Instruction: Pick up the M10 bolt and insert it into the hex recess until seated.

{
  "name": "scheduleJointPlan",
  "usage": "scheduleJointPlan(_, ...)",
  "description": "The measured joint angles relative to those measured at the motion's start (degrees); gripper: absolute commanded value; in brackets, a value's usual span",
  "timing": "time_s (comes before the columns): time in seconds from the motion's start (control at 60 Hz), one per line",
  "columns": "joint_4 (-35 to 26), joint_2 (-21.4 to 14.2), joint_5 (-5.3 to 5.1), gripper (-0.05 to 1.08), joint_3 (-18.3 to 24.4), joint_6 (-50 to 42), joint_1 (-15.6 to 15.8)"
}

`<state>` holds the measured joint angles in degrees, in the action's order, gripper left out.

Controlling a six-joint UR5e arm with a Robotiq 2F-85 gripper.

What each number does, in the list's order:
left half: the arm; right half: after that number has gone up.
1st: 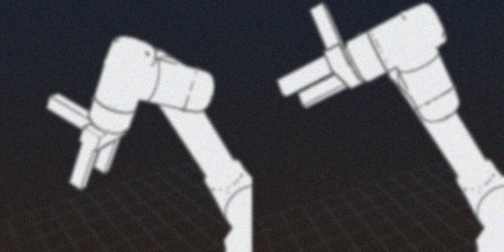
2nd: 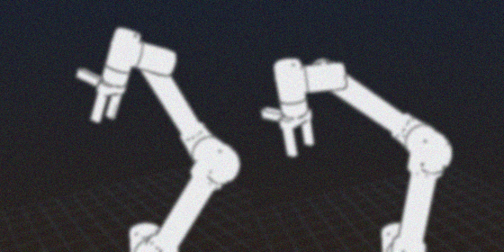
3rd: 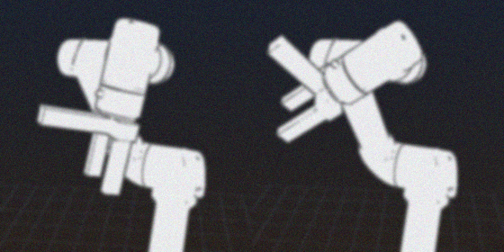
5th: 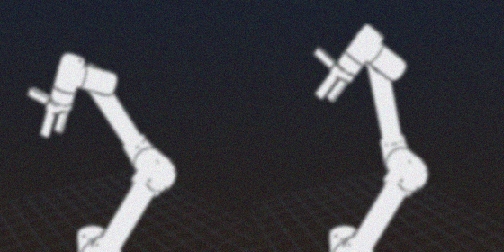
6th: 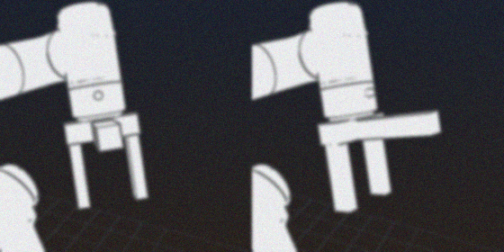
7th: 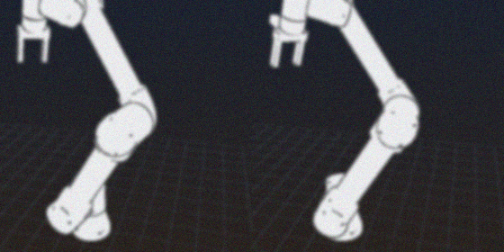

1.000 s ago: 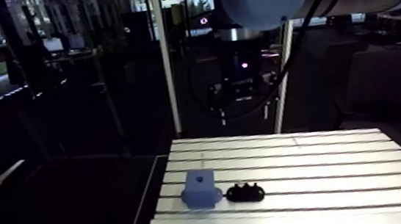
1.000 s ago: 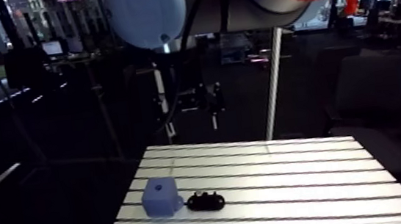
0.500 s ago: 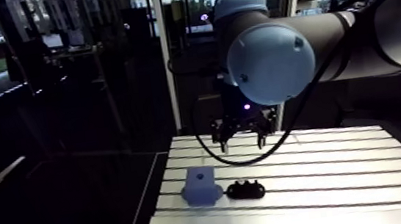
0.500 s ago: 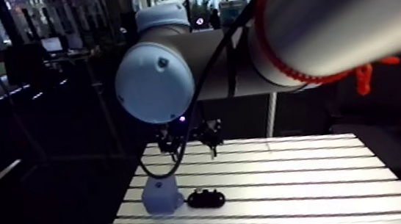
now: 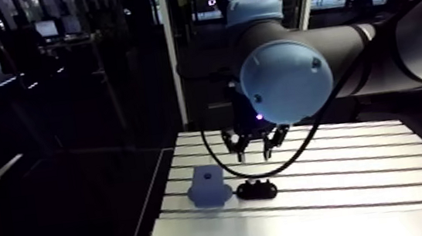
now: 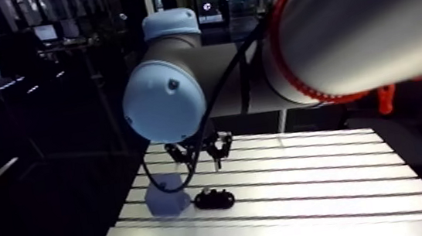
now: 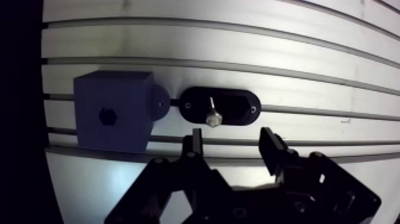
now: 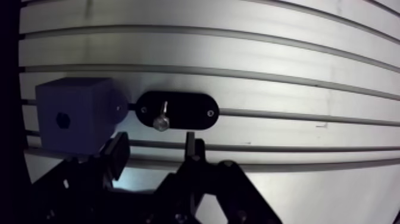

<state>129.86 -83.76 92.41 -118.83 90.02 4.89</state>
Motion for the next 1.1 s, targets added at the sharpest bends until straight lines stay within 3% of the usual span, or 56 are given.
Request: scheduleJointPlan(1.1, 2.8, 5.2, 0.21, 0.41, -0.5, 0.3, 0.5)
